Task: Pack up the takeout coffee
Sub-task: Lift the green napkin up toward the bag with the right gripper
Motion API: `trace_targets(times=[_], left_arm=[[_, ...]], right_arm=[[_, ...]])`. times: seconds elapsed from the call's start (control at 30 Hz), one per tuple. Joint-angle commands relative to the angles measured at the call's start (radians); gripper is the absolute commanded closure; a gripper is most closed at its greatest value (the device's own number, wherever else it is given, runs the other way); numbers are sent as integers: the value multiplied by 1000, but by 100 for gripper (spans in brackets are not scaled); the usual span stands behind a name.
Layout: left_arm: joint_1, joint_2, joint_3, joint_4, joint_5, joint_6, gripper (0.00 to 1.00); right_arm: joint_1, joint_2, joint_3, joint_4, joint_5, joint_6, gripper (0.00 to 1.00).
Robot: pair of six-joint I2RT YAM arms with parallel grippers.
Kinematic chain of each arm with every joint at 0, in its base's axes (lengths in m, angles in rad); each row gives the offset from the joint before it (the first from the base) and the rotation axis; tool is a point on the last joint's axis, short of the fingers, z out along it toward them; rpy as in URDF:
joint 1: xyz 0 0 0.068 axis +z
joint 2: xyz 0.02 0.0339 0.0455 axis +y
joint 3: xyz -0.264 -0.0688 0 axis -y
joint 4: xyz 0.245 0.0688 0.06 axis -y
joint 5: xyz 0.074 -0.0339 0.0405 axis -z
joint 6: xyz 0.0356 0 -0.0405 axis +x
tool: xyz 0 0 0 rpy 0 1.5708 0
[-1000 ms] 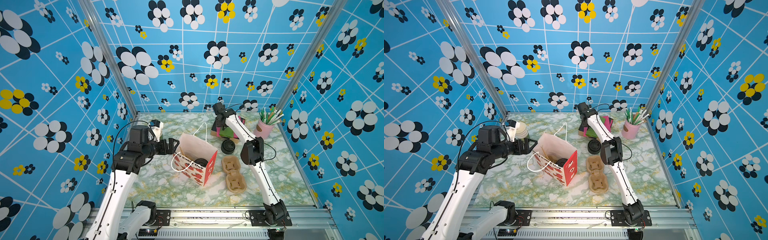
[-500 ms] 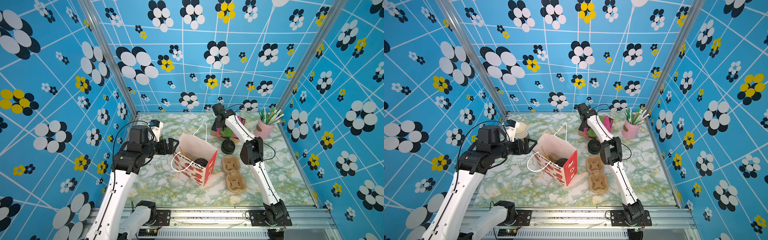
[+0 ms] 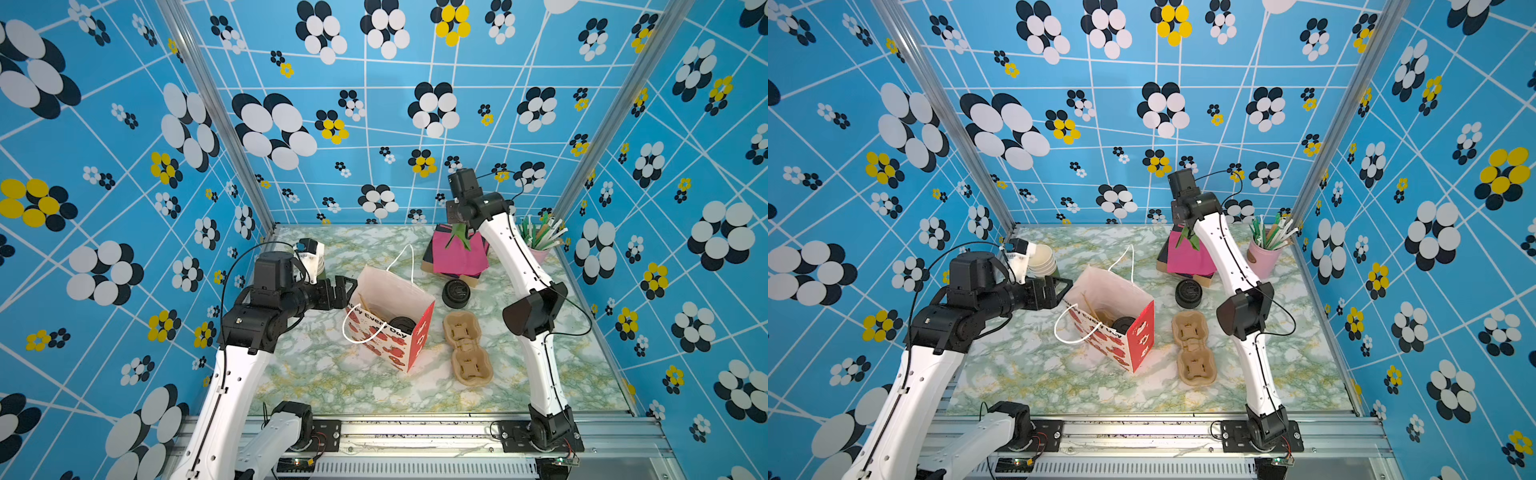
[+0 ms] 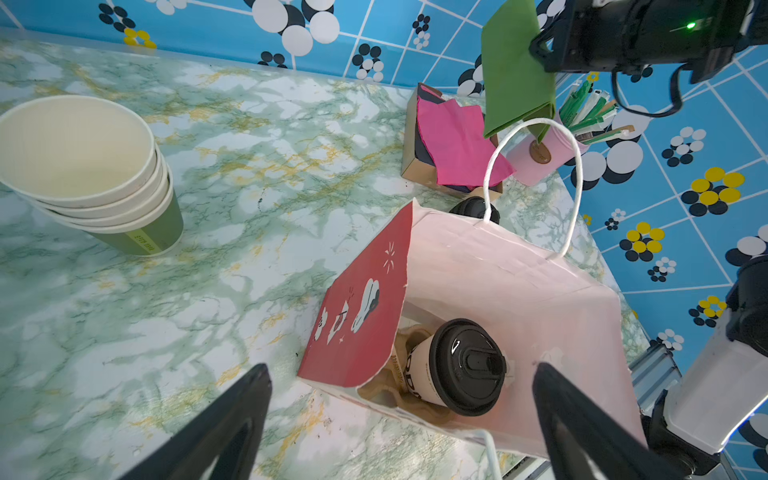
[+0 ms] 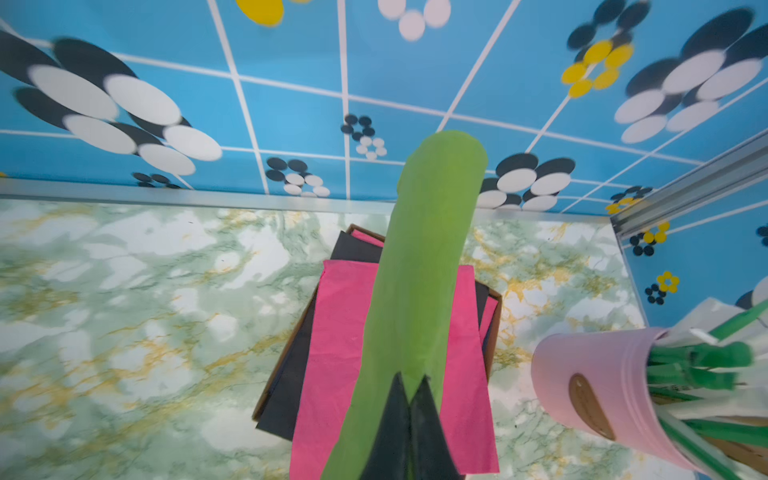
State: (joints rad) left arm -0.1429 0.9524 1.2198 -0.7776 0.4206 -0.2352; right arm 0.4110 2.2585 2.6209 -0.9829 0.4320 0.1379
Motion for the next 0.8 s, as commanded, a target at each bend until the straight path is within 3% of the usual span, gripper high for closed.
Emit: trace_targets(times=[0.0, 0.43, 0.63, 0.77], left_arm=[[8, -12, 52, 62, 60, 40, 1], [8, -10, 56, 452, 400, 60, 1], [6, 26, 57, 571, 517, 102, 1], [3, 63, 65, 620, 607, 144, 1]], right_arm=[[-1, -120, 7, -1, -94, -93, 100], [3, -547, -397, 132, -796, -210, 100], [28, -599, -442, 76, -1036, -288, 100], [58, -663, -537, 88, -1128, -328, 100]])
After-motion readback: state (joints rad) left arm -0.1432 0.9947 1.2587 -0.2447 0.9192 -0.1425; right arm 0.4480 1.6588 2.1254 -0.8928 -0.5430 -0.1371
